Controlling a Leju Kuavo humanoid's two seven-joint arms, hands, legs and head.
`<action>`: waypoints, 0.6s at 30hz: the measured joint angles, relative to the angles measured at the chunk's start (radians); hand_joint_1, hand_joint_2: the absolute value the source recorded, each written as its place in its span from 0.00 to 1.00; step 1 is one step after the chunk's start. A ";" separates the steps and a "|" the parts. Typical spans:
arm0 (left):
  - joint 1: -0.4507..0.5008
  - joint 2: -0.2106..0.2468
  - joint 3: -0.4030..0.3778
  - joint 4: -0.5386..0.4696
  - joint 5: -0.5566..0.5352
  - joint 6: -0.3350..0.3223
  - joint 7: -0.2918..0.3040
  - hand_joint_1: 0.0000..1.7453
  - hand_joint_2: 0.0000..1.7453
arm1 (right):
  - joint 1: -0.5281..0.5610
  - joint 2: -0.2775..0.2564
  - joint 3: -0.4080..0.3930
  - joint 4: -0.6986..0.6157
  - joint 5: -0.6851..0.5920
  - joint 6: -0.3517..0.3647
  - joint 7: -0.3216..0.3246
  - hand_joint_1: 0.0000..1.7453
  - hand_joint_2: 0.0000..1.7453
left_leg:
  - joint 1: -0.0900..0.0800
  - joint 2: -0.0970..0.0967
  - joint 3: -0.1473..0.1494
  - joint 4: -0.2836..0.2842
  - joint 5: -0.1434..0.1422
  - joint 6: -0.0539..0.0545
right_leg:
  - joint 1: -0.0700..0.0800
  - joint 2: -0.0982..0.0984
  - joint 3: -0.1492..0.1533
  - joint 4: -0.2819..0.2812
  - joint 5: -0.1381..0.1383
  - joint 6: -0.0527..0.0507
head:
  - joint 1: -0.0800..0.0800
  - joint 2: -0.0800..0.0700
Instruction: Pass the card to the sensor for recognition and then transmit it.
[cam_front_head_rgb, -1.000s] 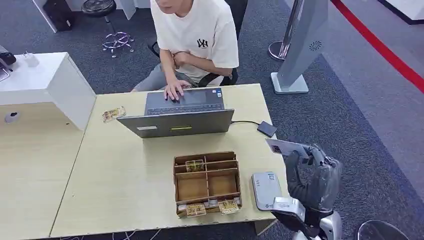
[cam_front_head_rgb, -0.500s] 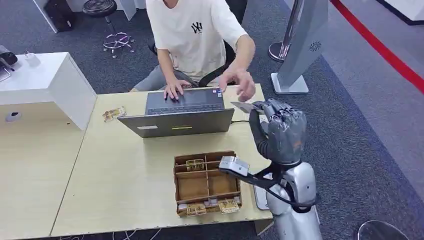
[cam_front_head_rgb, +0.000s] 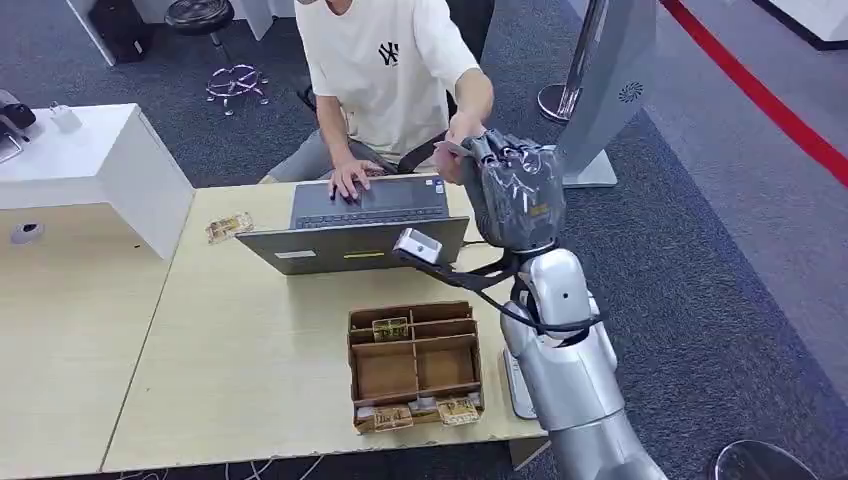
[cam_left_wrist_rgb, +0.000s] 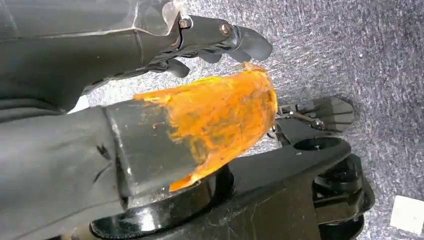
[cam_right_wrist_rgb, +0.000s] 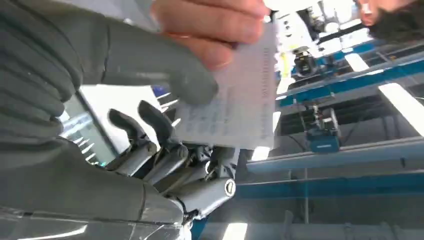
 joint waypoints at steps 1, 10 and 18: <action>-0.001 -0.001 -0.002 0.000 0.001 0.000 0.000 0.00 0.00 | -0.009 -0.006 0.006 0.009 0.009 0.000 0.018 0.00 1.00 | 0.000 0.000 0.000 0.000 0.000 0.000 | 0.000 0.000 0.000 0.000 0.000 0.000 | 0.000 0.000; -0.003 -0.004 -0.014 0.000 0.016 -0.001 -0.002 0.00 0.00 | 0.011 -0.057 0.067 -0.007 0.021 -0.002 0.083 0.00 1.00 | 0.000 0.000 -0.001 0.000 0.000 0.000 | 0.000 0.000 -0.002 0.000 0.000 -0.001 | 0.000 0.000; 0.008 -0.004 -0.014 0.000 0.048 0.002 -0.020 0.00 0.00 | 0.176 -0.064 0.094 -0.246 -0.046 -0.002 -0.035 0.00 1.00 | 0.000 0.000 -0.004 0.000 0.000 0.000 | 0.000 0.000 -0.004 0.000 0.000 -0.001 | 0.000 0.000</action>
